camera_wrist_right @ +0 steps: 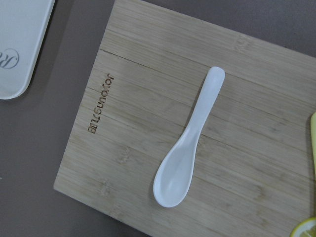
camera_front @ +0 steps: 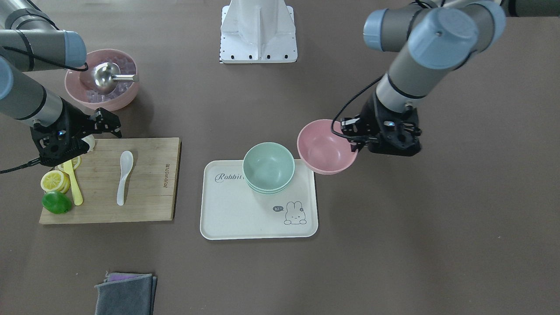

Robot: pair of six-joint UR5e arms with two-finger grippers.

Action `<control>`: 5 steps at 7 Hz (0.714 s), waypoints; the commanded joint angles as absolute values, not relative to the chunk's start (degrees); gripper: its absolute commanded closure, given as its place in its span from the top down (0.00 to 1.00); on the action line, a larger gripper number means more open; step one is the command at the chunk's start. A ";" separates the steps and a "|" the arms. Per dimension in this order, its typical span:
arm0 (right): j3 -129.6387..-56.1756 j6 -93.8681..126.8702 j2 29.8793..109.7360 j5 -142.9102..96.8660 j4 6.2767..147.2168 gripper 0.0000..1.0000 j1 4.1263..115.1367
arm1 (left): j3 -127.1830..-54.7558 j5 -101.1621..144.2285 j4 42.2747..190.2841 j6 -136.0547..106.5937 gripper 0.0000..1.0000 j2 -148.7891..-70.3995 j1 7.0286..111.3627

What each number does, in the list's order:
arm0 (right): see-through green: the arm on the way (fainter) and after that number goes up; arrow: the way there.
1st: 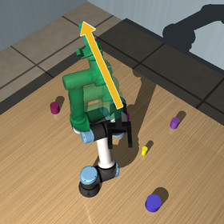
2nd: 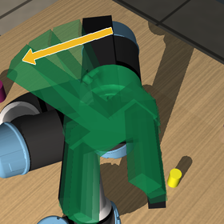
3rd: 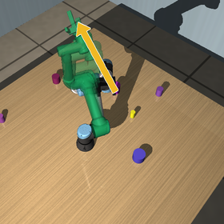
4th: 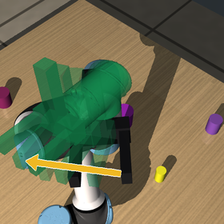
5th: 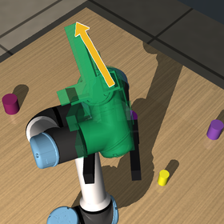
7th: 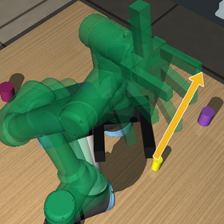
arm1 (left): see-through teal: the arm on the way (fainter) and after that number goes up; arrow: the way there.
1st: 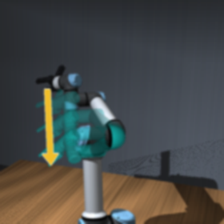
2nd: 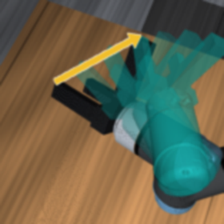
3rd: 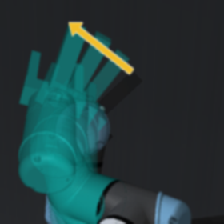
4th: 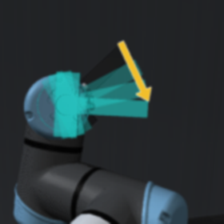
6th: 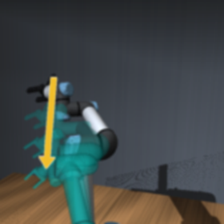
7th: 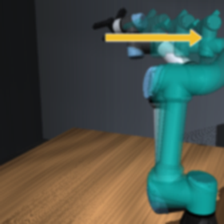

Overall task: Stack pink bowl on green and place spoon
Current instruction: 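Grasp the pink bowl with the left gripper while the right reaches for the spoon, then carry the pink bowl onto the green bowl while the right gripper grasps the spoon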

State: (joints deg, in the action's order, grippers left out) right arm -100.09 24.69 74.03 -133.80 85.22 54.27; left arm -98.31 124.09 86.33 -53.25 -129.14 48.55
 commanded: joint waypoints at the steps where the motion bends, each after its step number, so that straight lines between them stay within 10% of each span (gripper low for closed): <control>1: -92.66 26.80 68.93 -131.31 83.41 0.98 53.79 | -94.41 119.11 86.66 -58.18 0.00 -134.81 41.69; 5: -90.53 27.07 67.50 -131.13 83.32 0.98 53.61 | -86.92 115.41 90.70 -57.75 0.00 -139.48 40.17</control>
State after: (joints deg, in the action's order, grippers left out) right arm -90.80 27.00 67.63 -131.15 83.37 53.64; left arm -87.58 116.07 90.32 -57.93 -139.22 40.19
